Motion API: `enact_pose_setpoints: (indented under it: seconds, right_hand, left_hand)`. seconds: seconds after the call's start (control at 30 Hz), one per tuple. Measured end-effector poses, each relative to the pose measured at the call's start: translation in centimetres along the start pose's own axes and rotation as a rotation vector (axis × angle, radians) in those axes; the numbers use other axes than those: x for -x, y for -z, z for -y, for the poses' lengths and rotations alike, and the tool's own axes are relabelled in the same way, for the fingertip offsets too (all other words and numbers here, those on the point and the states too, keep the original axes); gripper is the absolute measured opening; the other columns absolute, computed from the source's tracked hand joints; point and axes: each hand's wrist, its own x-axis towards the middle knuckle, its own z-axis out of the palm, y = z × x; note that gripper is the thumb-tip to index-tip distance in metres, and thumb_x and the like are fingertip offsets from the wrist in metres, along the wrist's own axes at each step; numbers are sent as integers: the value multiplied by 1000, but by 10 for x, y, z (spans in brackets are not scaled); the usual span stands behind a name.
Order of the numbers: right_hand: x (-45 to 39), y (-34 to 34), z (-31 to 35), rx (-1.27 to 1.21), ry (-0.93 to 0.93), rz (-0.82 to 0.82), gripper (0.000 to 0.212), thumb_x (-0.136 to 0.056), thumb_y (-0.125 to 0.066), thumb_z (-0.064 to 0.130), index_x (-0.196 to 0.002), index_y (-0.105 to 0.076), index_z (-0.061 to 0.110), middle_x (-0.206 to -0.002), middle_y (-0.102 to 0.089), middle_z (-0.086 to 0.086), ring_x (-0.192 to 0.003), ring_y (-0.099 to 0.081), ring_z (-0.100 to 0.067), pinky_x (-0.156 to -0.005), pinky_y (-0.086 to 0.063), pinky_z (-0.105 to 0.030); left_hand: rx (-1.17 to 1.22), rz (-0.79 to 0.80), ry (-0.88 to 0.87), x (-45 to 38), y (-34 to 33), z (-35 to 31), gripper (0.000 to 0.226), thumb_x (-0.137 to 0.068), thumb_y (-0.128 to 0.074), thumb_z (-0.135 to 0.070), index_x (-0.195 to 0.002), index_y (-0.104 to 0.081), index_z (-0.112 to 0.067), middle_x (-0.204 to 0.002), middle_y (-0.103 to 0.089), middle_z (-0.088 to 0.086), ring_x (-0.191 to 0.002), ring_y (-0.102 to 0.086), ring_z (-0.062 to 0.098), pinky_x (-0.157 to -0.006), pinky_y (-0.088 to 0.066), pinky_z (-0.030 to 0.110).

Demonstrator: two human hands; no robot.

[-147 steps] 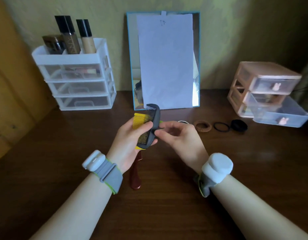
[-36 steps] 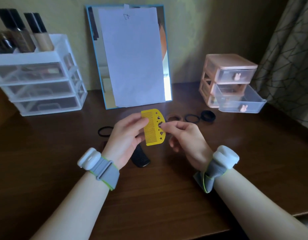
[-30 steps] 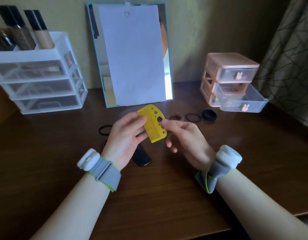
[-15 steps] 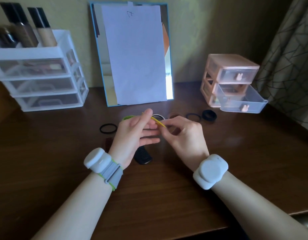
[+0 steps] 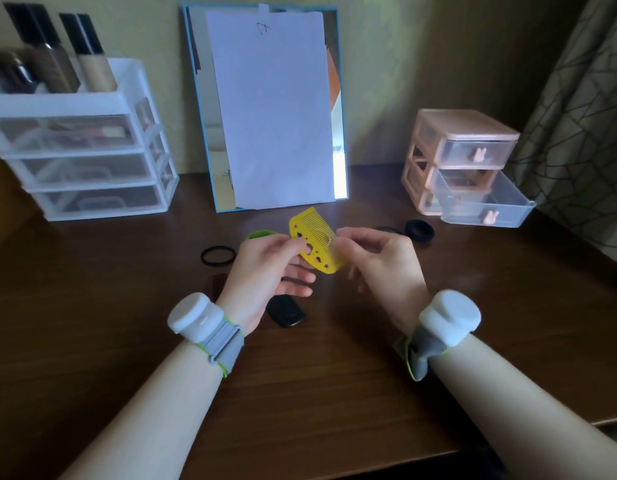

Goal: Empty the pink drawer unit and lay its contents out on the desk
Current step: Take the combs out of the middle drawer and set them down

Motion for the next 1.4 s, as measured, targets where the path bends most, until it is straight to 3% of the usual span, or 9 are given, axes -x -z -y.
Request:
enact_pose_setpoints:
  seconds: [0.17, 0.4, 0.53, 0.83, 1.4]
  right_hand:
    - [-6, 9, 4, -77, -126, 72, 3, -84, -73, 17, -86, -75, 18, -45, -59, 11, -37, -43, -2, -36, -36, -16]
    - [-3, 15, -2, -141, -279, 185, 9, -81, -74, 2, -88, -71, 6, -65, -65, -10, -46, -58, -11, -40, -52, -23]
    - [-3, 19, -7, -53, -363, 248, 19, -79, -77, 4, -96, -71, 5, -55, -64, -5, -44, -60, -11, -44, -55, -23]
    - [-9, 19, -14, 53, -401, 292, 17, -78, -76, 6, -94, -71, 8, -51, -66, -1, -44, -61, -10, -46, -56, -24]
    - [-6, 26, -23, 118, -328, 261, 19, -77, -77, 10, -96, -71, 13, -78, -71, -12, -52, -66, -15, -52, -60, -33]
  left_hand:
    - [-135, 6, -15, 1, 1, 1, 16, -88, -66, -23, -83, -73, -10, -69, -71, 5, -57, -65, 19, -37, -41, 22]
    - [-160, -294, -155, -4, 9, -4, 13, -89, -60, -31, -89, -71, -23, -88, -76, -9, -44, -59, 17, -34, -24, 19]
    - [-142, -324, -165, -3, 8, -7, 15, -89, -57, -29, -87, -71, -25, -86, -76, -9, -44, -59, 15, -34, -25, 18]
    - [-155, -331, -185, -4, 9, -4, 18, -89, -54, -25, -85, -71, -24, -85, -76, -7, -45, -60, 13, -35, -32, 17]
    - [-156, -314, -181, -5, 10, -1, 19, -91, -52, -23, -86, -71, -23, -84, -76, -9, -45, -60, 12, -35, -35, 18]
